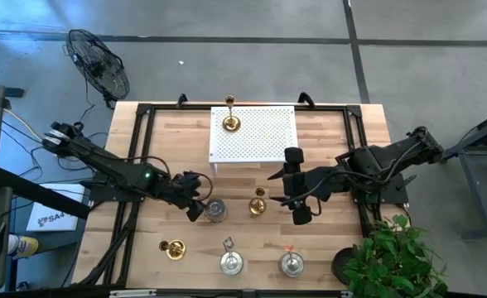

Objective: Pick & Place candle stick holders
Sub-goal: Put the top left silver scented candle on the shelf

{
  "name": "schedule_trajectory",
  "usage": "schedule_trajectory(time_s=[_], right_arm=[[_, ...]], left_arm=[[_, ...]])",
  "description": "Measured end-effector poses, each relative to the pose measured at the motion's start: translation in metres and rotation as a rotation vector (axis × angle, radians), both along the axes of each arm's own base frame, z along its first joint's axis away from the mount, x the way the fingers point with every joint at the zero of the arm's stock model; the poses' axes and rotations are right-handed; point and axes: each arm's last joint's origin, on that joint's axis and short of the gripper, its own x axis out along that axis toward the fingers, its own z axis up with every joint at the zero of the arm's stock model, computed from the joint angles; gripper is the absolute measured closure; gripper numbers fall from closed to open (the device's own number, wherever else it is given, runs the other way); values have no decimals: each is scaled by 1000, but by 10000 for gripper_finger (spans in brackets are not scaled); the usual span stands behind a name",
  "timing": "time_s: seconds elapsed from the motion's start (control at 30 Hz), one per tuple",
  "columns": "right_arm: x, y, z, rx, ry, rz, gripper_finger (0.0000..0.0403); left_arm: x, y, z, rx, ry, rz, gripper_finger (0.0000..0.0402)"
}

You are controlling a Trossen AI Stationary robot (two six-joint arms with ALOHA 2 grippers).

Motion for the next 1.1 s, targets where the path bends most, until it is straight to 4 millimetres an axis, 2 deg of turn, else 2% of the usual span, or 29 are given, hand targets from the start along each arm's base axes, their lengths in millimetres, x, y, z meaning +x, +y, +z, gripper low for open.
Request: schedule_trajectory(time_s=[0.27,1.1], right_arm=[[0,0,0,1,1,6,172],[-1,0,-1,4,17,6,172]], left_arm=[[8,-4,-4,-29,-21,-4,106],[8,-4,-1,53,-41,-126,105]])
